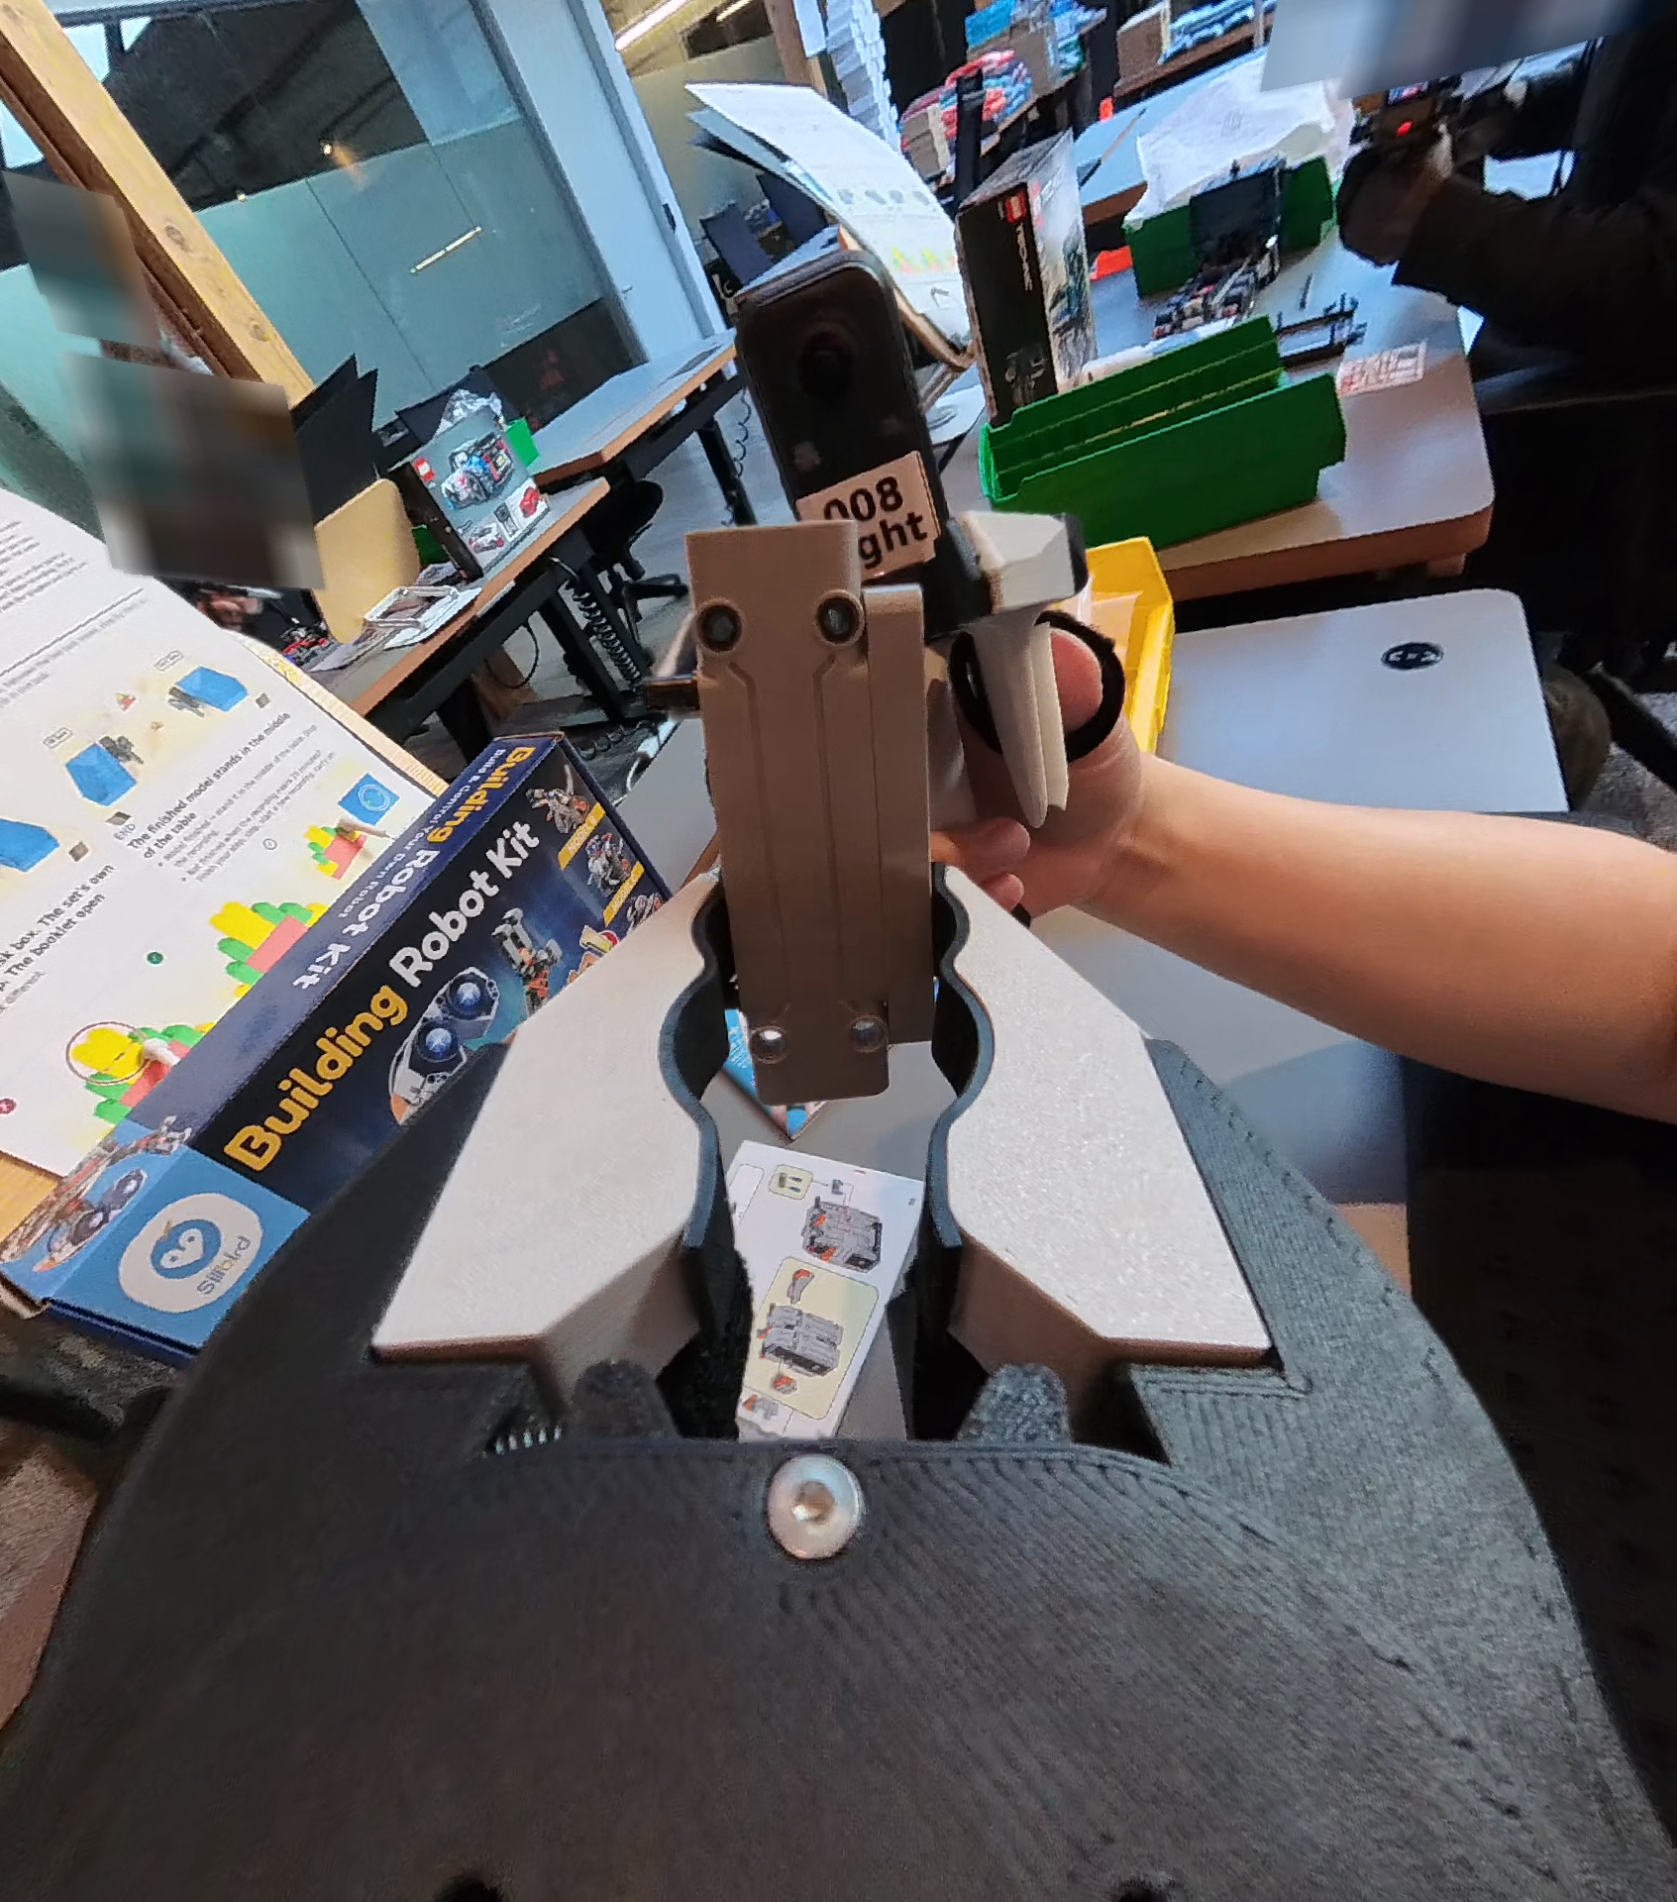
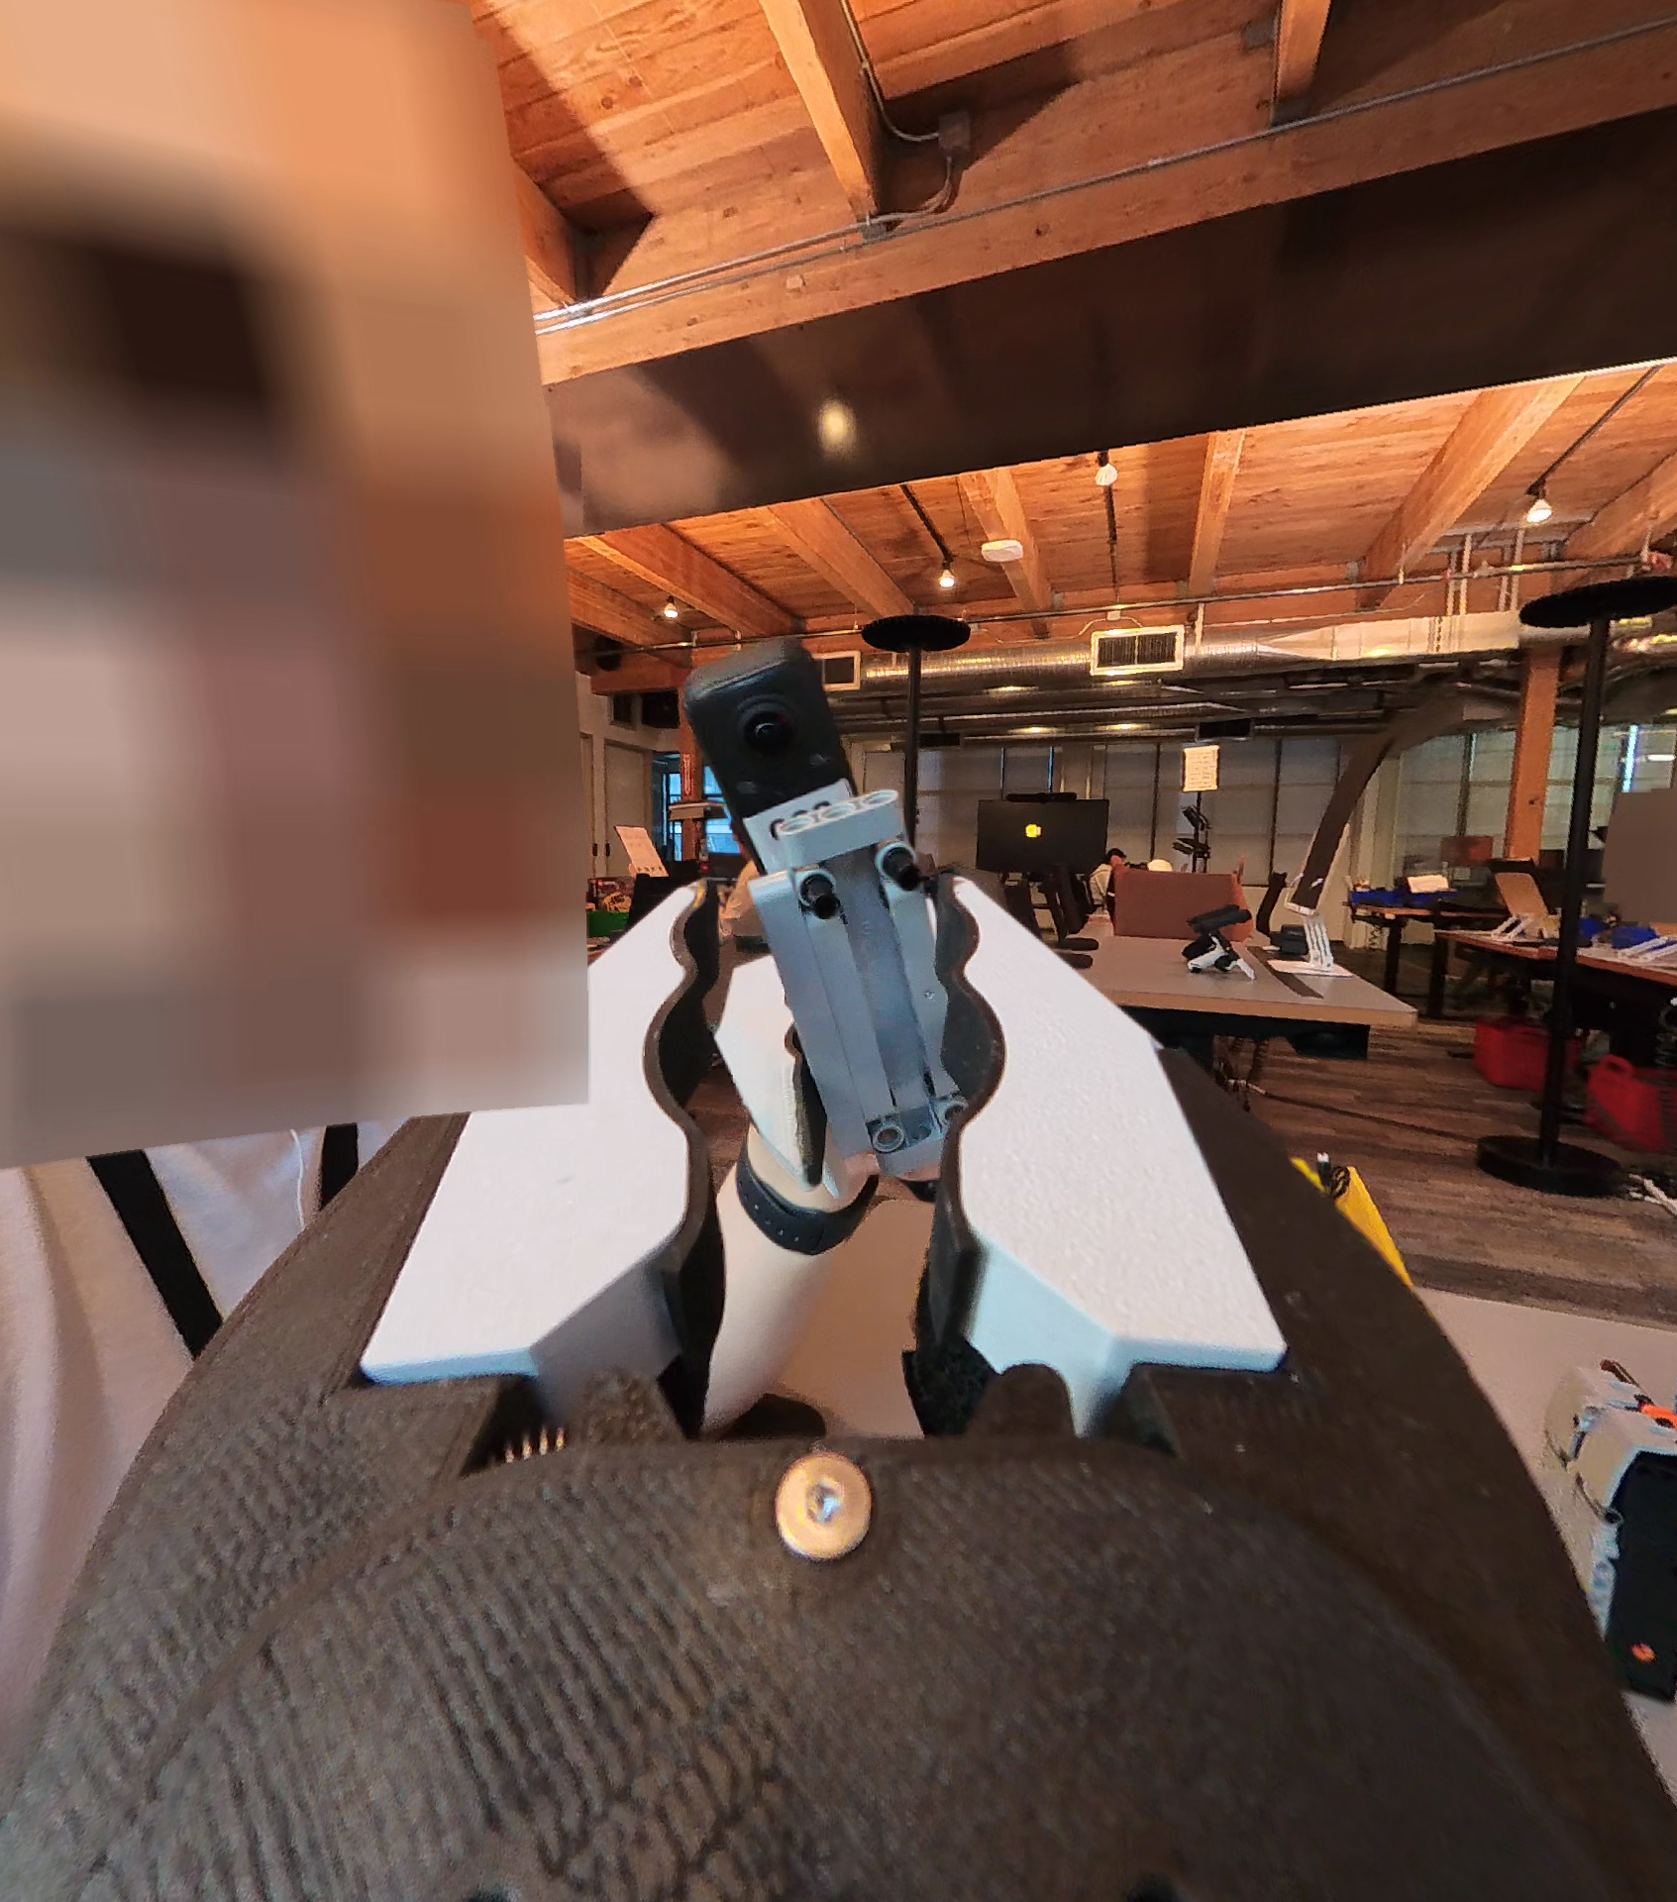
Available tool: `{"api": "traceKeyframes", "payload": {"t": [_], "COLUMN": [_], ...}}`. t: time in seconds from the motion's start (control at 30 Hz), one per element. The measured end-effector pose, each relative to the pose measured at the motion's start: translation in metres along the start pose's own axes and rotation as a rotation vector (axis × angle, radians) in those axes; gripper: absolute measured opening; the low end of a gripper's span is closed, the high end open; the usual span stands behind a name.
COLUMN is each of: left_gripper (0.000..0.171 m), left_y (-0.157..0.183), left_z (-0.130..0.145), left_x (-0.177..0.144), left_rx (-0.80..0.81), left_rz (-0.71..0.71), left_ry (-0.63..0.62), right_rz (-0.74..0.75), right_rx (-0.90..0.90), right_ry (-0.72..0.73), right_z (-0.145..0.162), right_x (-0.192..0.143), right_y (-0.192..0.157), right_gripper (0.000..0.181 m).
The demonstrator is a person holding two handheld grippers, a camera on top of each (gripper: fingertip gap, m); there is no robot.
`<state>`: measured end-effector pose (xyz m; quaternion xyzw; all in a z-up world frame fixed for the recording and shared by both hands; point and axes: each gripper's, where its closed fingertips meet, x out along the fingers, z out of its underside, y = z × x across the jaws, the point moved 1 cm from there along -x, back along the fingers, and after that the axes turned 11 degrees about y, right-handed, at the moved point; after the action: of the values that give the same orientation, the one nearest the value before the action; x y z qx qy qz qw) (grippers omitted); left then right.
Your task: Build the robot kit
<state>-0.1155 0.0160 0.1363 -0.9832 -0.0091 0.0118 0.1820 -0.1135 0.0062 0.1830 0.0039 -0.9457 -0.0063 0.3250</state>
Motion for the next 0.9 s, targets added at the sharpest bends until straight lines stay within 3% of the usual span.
{"api": "traceKeyframes", "payload": {"t": [0.03,0.17,0.33,0.47,0.57,0.9], "left_gripper": [0.035,0.035,0.035,0.035,0.036,0.038], "left_y": [0.001,0.002,0.002,-0.001,-0.002,-0.007], "left_z": [0.000,0.002,-0.003,-0.007,-0.006,-0.001], "left_x": [0.001,0.002,0.000,-0.003,-0.004,-0.005], "left_rx": [0.005,-0.009,-0.027,-0.062,-0.084,0.049], "left_rz": [-0.001,0.008,0.017,0.019,0.021,-0.021], "left_ry": [-0.003,-0.008,0.022,0.045,0.044,0.026], "right_rz": [0.009,0.015,0.013,0.060,0.040,0.054], "right_rx": [0.002,0.015,-0.009,0.054,0.002,-0.024], "right_ry": [-0.010,-0.071,-0.031,-0.065,-0.069,-0.008], "right_z": [0.002,0.012,0.010,0.023,0.025,0.023], "right_x": [0.000,0.000,0.005,0.009,0.009,0.010], "right_y": [0.002,0.003,0.003,0.014,0.011,0.017], "right_gripper": [0.041,0.035,0.034,0.051,0.033,0.033]}}
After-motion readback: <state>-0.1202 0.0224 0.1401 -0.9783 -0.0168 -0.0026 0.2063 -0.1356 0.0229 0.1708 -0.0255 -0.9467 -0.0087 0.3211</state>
